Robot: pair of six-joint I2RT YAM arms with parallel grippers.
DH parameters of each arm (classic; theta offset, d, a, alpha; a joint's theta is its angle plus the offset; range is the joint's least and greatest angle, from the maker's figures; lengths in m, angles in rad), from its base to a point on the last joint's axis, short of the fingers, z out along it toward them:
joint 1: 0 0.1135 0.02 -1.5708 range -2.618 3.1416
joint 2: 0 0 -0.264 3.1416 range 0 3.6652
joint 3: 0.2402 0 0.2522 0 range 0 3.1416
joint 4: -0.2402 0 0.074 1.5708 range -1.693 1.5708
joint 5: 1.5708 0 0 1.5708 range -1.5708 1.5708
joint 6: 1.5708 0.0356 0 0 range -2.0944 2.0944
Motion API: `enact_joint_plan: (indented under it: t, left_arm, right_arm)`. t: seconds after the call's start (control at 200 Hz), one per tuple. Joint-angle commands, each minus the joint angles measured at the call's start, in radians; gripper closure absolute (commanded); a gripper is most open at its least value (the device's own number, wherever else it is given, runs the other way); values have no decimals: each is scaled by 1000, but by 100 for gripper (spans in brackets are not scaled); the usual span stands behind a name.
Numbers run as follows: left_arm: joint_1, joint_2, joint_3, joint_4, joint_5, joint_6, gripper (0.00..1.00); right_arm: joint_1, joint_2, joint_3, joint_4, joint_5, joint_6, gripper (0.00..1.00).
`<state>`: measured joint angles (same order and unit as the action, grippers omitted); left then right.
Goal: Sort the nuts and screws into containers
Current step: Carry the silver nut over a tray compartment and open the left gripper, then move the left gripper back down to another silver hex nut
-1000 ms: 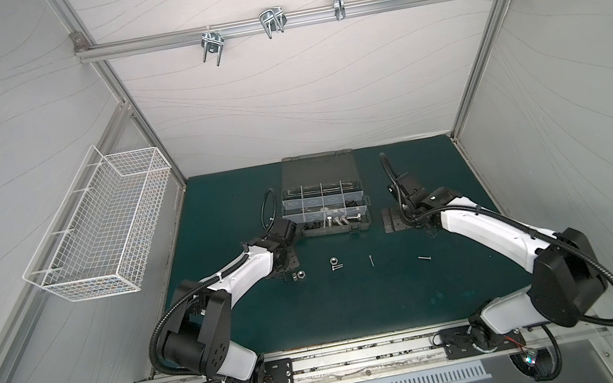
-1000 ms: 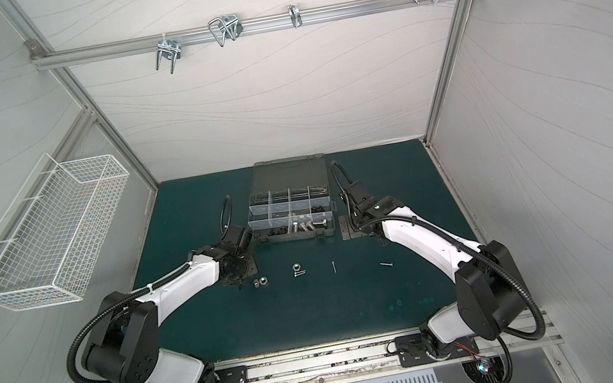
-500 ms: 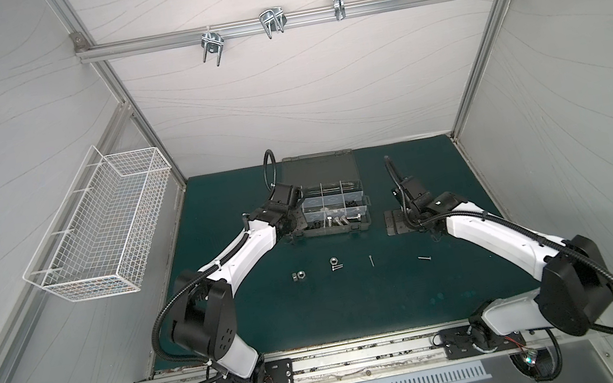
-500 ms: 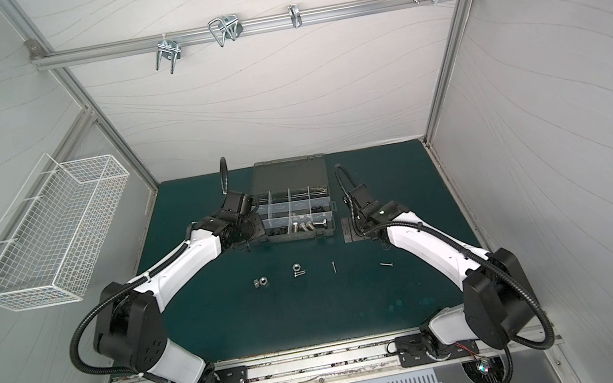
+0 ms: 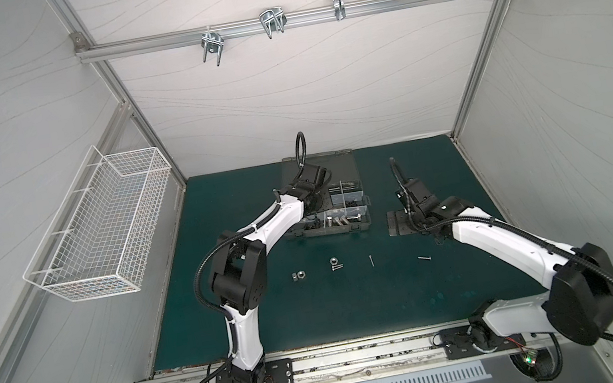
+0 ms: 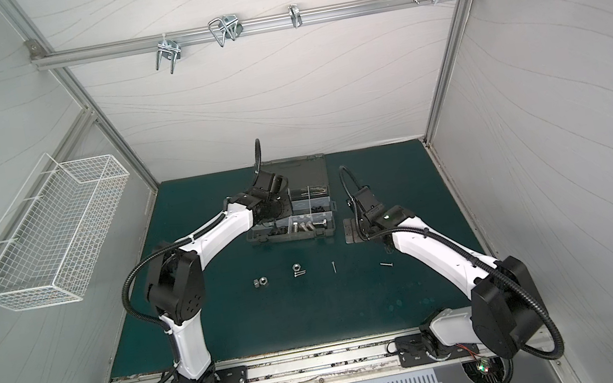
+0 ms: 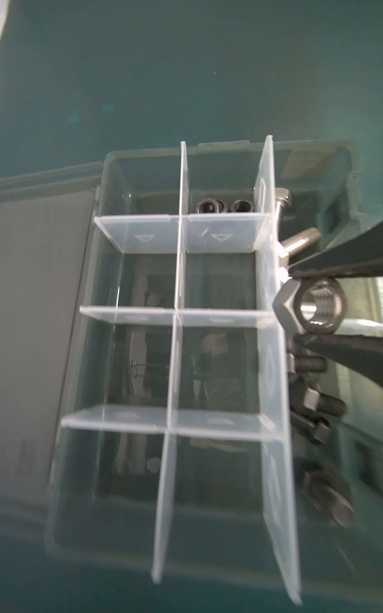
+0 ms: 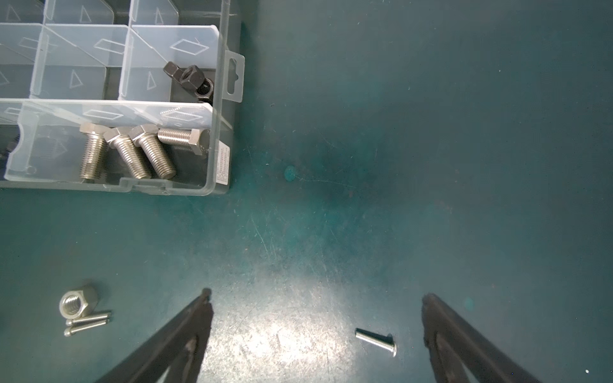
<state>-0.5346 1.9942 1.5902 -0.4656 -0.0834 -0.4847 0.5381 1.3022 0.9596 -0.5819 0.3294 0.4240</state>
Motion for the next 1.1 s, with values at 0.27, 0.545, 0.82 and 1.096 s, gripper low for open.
enact_joint_plan:
  t: [0.27,0.545,0.82,1.096]
  left_arm:
    - [-25,179,229,-38,30,45,81]
    - [-27,231,287,-58,45,45,73]
    - [-37,225,294,-61,60,43,64]
    - [-45,163,281,-55,70,47,55]
  right_arm:
    - [-3,-37,-15,-5,-1,35,1]
    - [-4,-45,-15,-5,-1,35,1]
    - [-3,-67,-1,-13,7,27,1]
    - [-3,-85,-4,-15,22,26,1]
